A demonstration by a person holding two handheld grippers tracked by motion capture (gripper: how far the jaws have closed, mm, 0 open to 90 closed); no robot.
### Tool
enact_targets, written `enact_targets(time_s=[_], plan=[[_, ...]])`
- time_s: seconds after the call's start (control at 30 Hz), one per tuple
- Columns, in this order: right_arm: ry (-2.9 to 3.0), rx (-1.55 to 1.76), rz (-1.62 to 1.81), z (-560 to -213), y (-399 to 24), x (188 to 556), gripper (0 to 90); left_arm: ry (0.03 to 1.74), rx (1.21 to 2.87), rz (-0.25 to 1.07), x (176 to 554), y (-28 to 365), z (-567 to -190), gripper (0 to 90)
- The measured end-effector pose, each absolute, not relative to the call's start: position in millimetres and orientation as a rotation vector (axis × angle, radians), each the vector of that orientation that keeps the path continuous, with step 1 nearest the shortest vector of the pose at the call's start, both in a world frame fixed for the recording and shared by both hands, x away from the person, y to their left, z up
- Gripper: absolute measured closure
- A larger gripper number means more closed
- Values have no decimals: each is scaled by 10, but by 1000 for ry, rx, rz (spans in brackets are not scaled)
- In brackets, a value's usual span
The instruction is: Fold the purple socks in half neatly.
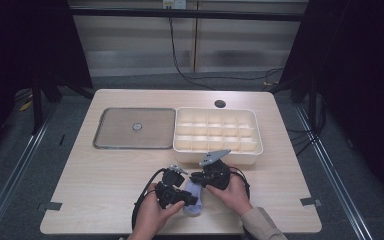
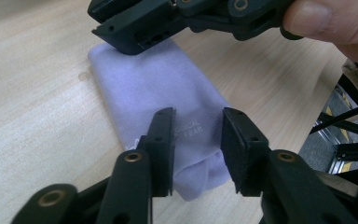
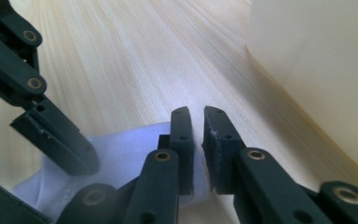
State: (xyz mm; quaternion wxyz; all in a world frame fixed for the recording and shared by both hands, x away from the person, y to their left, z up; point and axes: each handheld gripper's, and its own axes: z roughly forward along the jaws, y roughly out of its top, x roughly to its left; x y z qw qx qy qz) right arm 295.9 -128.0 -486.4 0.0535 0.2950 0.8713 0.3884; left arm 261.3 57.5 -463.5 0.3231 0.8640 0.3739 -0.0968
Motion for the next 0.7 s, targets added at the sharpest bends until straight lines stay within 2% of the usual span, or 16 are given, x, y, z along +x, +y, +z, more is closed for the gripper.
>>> enact_targets(time_s=[0.23,0.37,0.57,0.7], plan=[[2644,907,1186,-4772,-1360,2925,708,961,2257,-189,2652,686,-4525,553],[2643,935,1193,-4728,-1424,2889,673,964,2245,-145,2685,803,-4468,537],[2638,982,1192,-4697,-1510,2860,624,983,2258,-108,2741,925,-4470,552],[2636,987,1203,-4686,-1555,2847,605,1007,2283,-119,2772,990,-4556,599]])
